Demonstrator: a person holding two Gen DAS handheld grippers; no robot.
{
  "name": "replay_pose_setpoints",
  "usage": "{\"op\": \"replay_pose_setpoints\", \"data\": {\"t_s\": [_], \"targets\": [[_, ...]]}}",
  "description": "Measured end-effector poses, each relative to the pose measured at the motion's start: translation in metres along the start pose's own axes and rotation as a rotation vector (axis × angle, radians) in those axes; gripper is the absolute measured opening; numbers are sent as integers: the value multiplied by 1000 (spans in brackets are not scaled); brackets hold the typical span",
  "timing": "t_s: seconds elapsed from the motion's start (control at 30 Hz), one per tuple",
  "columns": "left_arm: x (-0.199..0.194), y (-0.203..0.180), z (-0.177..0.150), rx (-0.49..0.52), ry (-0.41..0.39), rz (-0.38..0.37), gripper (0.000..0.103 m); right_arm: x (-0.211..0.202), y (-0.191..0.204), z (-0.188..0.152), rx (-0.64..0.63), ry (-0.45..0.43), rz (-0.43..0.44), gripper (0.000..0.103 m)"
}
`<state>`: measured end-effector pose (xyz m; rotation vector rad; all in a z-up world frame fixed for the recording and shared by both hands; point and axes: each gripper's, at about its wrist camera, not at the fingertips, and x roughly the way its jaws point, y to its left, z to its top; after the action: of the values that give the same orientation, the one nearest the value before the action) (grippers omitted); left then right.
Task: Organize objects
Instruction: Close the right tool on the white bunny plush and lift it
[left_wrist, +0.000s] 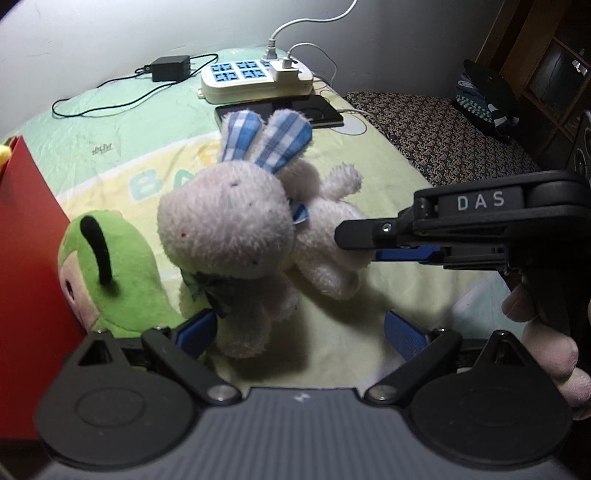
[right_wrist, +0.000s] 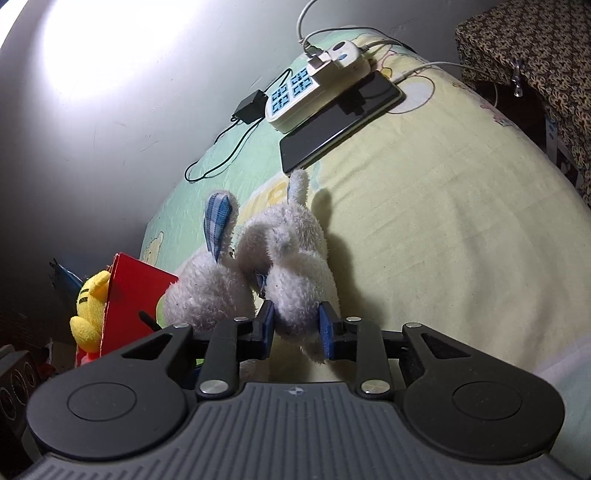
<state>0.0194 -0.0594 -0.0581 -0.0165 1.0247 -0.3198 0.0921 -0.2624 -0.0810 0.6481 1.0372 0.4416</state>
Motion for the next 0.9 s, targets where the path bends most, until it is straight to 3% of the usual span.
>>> {"op": "replay_pose_setpoints", "data": {"t_s": [0.2,0.6,0.9], "targets": [[-6,-13,-4,37,-3,-43,97,-17,-18,-11,104,23,30,26],[-14,-56,-23,194,12,-229,97,-47,-37,-45,175,71,33,26],[18,-52,-6,205,26,-184,96,-61,-45,-40,142,10,-39,39]]}}
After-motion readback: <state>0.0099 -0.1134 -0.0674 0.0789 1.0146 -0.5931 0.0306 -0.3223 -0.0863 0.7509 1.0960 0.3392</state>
